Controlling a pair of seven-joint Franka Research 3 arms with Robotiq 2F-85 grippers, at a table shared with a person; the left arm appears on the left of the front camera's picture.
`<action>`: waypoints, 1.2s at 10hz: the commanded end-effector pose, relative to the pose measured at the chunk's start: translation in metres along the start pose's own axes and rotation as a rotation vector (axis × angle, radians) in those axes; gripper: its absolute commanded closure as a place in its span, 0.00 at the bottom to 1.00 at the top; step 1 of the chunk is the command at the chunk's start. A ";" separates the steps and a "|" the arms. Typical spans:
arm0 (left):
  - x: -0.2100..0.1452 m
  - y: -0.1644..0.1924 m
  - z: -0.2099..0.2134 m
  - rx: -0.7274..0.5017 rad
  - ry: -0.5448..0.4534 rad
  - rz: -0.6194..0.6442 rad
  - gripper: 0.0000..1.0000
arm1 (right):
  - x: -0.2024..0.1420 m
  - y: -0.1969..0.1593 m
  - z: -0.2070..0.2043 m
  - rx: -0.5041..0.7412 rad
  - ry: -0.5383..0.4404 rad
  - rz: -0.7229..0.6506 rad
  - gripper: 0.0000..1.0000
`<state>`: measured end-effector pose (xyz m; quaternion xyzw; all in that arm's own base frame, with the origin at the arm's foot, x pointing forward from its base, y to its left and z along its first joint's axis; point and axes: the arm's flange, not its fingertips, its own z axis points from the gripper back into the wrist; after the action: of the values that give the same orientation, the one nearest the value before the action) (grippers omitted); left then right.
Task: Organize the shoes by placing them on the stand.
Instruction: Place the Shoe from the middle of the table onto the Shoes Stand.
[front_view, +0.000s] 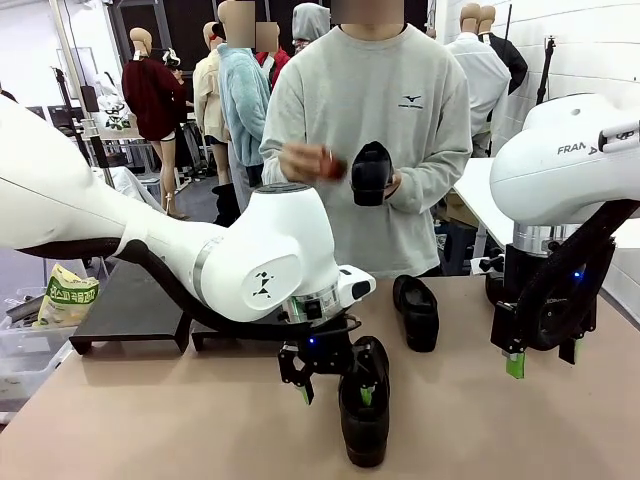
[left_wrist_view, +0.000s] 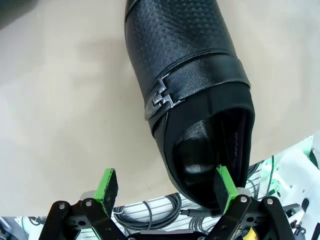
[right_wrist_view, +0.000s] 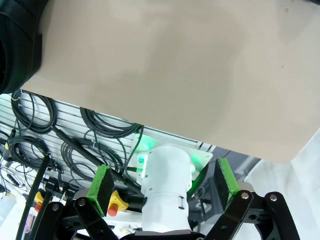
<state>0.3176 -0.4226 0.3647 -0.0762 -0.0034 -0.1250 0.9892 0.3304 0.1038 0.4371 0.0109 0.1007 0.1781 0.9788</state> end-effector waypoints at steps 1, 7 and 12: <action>0.007 -0.011 -0.007 0.028 0.017 0.019 0.00 | 0.001 0.002 0.001 0.005 0.008 -0.019 0.00; 0.008 -0.013 -0.015 0.010 0.061 0.025 0.49 | 0.001 0.002 0.001 0.005 0.008 -0.019 0.00; 0.006 -0.013 -0.015 -0.001 0.071 0.018 1.00 | 0.001 0.002 0.001 0.005 0.008 -0.019 0.00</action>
<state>0.3207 -0.4338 0.3490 -0.0714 0.0234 -0.1247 0.9893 0.3304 0.1038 0.4371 0.0108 0.1008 0.1781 0.9788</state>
